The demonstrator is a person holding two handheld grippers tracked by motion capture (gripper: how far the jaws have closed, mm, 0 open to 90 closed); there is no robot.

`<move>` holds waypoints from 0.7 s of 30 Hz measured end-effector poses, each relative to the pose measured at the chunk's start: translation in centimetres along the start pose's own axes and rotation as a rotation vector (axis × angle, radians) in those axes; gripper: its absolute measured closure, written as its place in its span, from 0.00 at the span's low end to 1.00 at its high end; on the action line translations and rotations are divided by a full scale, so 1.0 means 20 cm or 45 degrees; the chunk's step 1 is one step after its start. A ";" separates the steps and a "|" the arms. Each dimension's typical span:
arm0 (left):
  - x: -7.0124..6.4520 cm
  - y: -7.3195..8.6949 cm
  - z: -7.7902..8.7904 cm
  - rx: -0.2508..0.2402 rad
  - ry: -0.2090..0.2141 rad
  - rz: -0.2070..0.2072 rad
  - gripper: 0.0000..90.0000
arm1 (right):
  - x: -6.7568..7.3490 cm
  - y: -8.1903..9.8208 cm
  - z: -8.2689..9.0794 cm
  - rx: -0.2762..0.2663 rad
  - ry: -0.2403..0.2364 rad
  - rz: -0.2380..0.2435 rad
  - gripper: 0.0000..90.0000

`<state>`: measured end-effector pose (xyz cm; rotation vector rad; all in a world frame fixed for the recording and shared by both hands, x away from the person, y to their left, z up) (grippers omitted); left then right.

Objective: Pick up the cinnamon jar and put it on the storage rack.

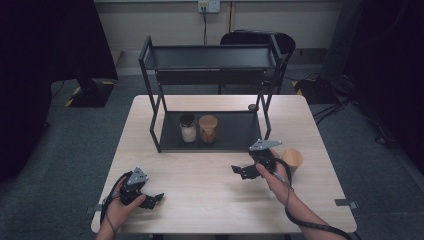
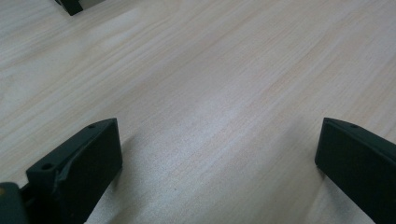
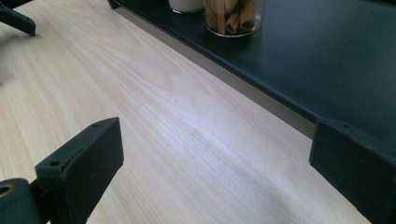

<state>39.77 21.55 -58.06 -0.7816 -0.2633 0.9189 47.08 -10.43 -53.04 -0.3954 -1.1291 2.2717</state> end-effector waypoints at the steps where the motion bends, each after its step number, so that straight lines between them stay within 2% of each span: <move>1: 0.00 0.00 0.00 0.000 0.000 0.000 0.00 | 0.00 0.01 0.00 0.000 -0.004 -0.001 0.02; 21: 0.00 0.00 0.00 0.000 0.000 0.000 0.00 | 0.05 0.10 0.08 0.005 -0.042 0.022 0.02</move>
Point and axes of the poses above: each handheld gripper's, and its own axes: z roughly backward along the jaws, y roughly out of its underside, x roughly to its left, the point moved 10 cm from there along -z, roughly forward along the jaws, and after that the axes turned 9 degrees about z, right-handed, at the moved point
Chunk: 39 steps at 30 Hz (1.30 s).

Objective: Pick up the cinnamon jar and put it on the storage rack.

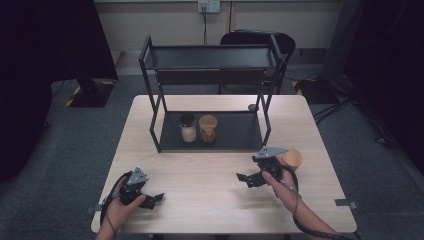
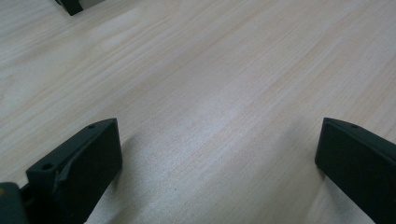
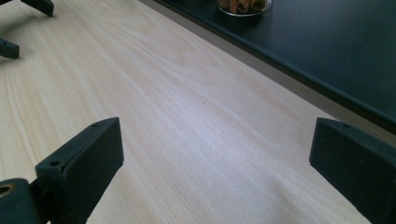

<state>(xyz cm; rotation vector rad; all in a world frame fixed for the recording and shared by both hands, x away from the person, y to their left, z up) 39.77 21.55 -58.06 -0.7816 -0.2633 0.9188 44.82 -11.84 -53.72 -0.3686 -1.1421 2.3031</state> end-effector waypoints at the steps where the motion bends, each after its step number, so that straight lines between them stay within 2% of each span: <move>1: 0.00 0.00 0.00 0.000 0.000 0.000 0.00 | 0.00 0.01 0.01 0.001 -0.002 0.000 0.02; 17: 0.00 0.00 0.00 0.000 0.000 0.000 0.00 | -0.03 0.12 0.11 0.002 -0.009 -0.024 0.03; 28: 0.00 0.00 0.00 0.000 0.000 0.000 0.00 | -0.01 0.19 0.15 0.014 -0.057 -0.028 0.04; 39: 0.00 0.00 0.00 0.000 0.000 0.000 0.00 | 0.02 0.25 0.23 0.020 -0.123 -0.016 0.03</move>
Point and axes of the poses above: each handheld gripper's, and its own axes: z roughly backward along the jaws, y roughly out of its underside, x roughly to its left, the point moved 10 cm from there along -z, roughly forward along the jaws, and after that the axes turned 9 degrees about z, right-handed, at the moved point
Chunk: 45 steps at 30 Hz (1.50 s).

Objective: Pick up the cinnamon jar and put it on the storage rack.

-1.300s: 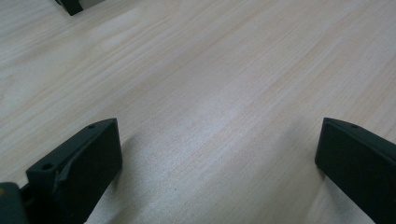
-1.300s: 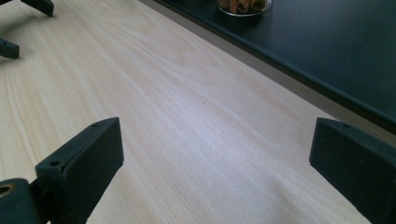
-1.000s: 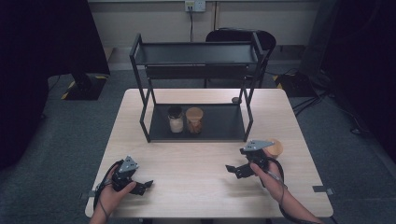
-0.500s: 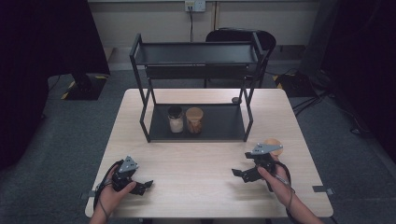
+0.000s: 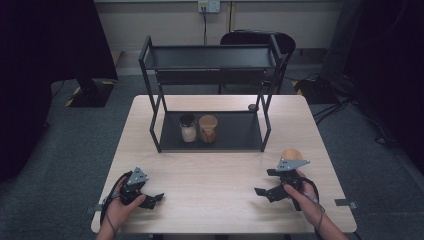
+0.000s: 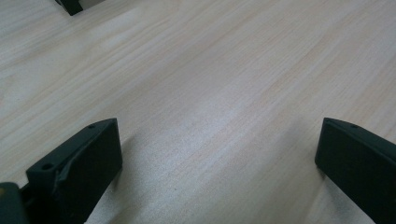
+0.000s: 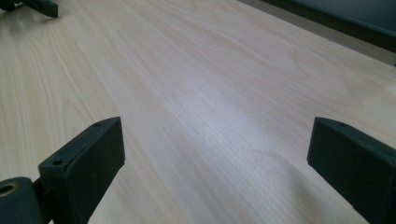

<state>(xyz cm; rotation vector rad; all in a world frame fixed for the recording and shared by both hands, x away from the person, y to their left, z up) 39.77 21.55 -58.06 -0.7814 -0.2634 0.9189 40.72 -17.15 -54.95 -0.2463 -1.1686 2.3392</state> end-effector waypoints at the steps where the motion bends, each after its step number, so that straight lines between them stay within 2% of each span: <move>1: 0.00 0.00 0.00 0.000 0.000 0.000 0.00 | 0.00 0.01 0.01 0.001 -0.002 0.002 0.03; 8: 0.00 0.00 0.00 -0.001 0.000 0.001 0.00 | 0.01 0.05 0.05 0.016 -0.018 0.011 0.03; 15: 0.00 0.00 0.00 0.000 0.000 0.000 0.00 | 0.00 0.07 0.09 -0.001 -0.016 0.002 0.03; 28: 0.00 0.00 0.00 -0.001 0.000 0.001 0.00 | -0.01 0.12 0.14 0.011 -0.014 -0.005 0.03; 36: 0.00 0.00 0.00 -0.001 0.000 0.001 0.00 | -0.02 0.18 0.17 0.038 0.012 0.011 0.03; 45: 0.00 0.00 0.00 -0.001 0.000 0.001 0.00 | -0.05 0.22 0.23 0.038 0.063 -0.009 0.03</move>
Point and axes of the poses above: each handheld gripper's, and its own axes: z roughly backward along the jaws, y roughly out of its underside, x roughly to its left, the point moved 10 cm from there along -z, roughly forward along the jaws, and after that the axes turned 9 degrees about z, right-handed, at the moved point
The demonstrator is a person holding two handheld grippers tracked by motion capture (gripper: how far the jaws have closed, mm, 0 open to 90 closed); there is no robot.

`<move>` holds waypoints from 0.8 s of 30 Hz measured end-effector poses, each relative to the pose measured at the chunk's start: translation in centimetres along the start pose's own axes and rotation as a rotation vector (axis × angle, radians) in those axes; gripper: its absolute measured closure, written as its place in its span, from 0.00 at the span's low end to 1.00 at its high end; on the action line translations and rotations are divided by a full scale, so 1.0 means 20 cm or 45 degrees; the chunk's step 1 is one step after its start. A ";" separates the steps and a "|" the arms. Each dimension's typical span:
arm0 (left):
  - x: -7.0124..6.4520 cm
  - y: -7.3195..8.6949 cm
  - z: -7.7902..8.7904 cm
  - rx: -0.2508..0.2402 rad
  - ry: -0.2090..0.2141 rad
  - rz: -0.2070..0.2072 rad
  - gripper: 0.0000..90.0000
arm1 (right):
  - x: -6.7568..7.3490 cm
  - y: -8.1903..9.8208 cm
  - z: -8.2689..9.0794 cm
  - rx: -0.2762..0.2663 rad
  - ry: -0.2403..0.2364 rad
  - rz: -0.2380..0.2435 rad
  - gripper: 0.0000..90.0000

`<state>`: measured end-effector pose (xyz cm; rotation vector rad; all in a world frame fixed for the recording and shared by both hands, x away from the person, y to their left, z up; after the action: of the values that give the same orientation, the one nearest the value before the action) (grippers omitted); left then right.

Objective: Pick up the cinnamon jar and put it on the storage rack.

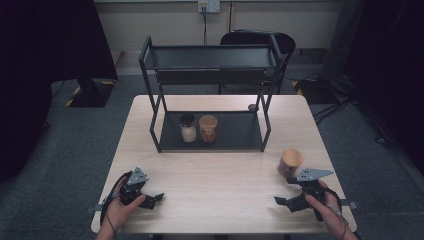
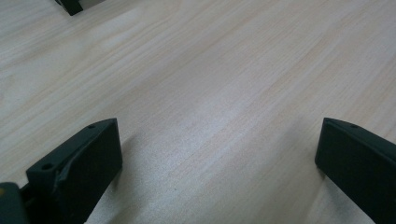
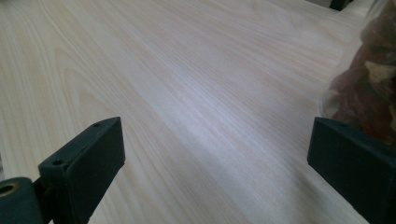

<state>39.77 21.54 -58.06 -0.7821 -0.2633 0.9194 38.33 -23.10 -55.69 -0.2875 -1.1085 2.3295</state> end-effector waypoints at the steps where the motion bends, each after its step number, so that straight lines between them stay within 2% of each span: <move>1: 0.00 0.00 0.00 0.000 0.000 -0.001 0.00 | 0.00 0.01 0.00 0.005 0.003 0.000 0.03; 9: 0.00 0.00 0.00 0.000 0.000 0.000 0.00 | -0.03 0.05 0.03 0.018 0.040 -0.004 0.03; 24: 0.00 0.00 0.00 0.000 0.000 0.000 0.00 | -0.10 0.09 0.08 0.017 0.157 -0.034 0.03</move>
<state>39.77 21.54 -58.06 -0.7821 -0.2632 0.9194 38.59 -26.23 -56.09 -0.4033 -1.0305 2.2624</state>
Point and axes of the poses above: each handheld gripper's, and its own axes: z roughly backward along the jaws, y roughly out of its underside, x roughly to its left, the point moved 10 cm from there along -z, roughly forward along the jaws, and after that the axes turned 9 degrees about z, right-handed, at the moved point
